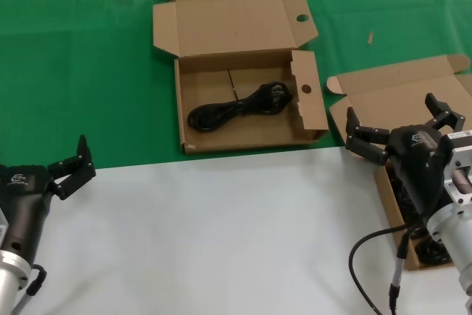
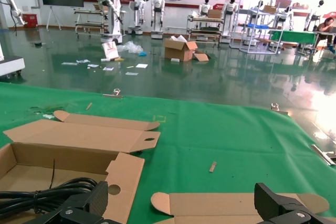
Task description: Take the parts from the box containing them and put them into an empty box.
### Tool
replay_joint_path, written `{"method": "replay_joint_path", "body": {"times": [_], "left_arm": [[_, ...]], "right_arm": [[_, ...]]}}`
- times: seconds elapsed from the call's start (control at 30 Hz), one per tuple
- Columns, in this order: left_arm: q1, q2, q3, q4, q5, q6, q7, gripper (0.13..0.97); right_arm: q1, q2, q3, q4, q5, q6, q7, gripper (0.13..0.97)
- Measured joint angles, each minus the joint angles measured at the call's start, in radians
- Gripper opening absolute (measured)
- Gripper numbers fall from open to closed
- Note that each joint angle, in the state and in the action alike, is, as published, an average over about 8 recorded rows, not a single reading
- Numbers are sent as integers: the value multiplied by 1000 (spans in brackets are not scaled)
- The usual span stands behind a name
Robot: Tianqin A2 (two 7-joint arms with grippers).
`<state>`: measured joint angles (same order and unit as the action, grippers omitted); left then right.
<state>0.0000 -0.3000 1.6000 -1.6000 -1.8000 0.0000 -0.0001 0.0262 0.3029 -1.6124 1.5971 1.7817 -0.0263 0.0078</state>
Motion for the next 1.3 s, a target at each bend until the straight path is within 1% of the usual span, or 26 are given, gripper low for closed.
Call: {"method": "replay_joint_path", "body": {"times": [1.3], "left_arm": [[0,0,0,0,0,0,0,966]], "right_arm": [[0,0,0,0,0,0,0,966]]}}
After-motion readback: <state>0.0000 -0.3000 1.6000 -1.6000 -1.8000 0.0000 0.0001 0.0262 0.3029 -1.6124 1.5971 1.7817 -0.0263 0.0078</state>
